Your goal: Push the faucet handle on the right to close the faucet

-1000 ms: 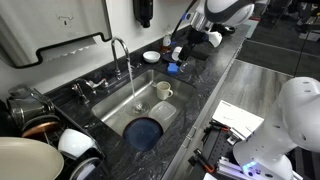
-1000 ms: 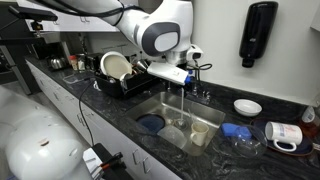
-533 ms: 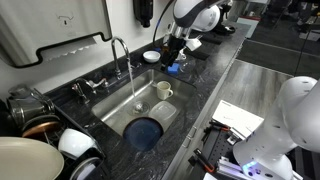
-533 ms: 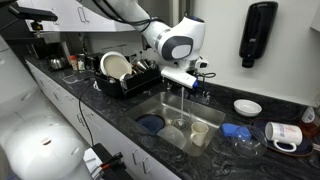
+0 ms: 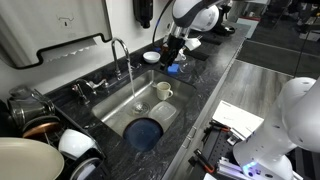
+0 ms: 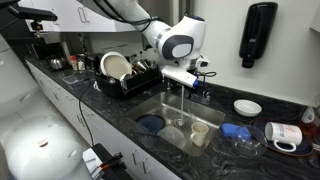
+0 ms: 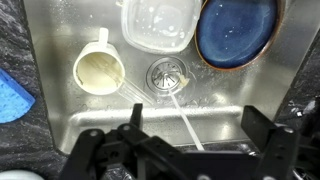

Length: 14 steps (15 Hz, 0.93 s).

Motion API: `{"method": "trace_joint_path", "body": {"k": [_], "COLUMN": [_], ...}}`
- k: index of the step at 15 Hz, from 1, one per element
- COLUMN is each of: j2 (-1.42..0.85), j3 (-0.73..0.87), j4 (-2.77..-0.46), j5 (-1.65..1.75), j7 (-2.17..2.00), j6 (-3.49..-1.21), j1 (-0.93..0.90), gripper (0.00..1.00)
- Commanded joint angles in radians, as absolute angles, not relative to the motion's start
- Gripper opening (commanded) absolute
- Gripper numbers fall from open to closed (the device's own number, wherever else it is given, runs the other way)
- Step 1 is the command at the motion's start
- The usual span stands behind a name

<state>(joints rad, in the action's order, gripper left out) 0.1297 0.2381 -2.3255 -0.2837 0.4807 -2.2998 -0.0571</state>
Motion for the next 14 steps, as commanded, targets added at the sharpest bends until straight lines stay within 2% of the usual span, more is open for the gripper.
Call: {"method": "trace_joint_path", "body": {"k": [1,5,6,7,9,14], "j2": [0.048,-0.037,-0.065,-0.093,-0.147,-0.279], "j3": [0.2,0.173,0.165,0.158,0.139,0.078], "j4": [-2.23,-2.131,-2.101,-2.071,-2.011,-1.862], "j5": [-0.324,-0.335,-0.34,-0.349,-0.37,-0.456], "j7": [0.488,0.476,0.465,0.462,0.457,0.498], "j6": [-2.29,-2.291,-2.287,-2.284,-2.274,-2.23], "j1": [-0.019,-0.003,0.003,0.01,0.027,0.095], "gripper": [1.0,1.0,0.96,0.74,0.68,0.32]}}
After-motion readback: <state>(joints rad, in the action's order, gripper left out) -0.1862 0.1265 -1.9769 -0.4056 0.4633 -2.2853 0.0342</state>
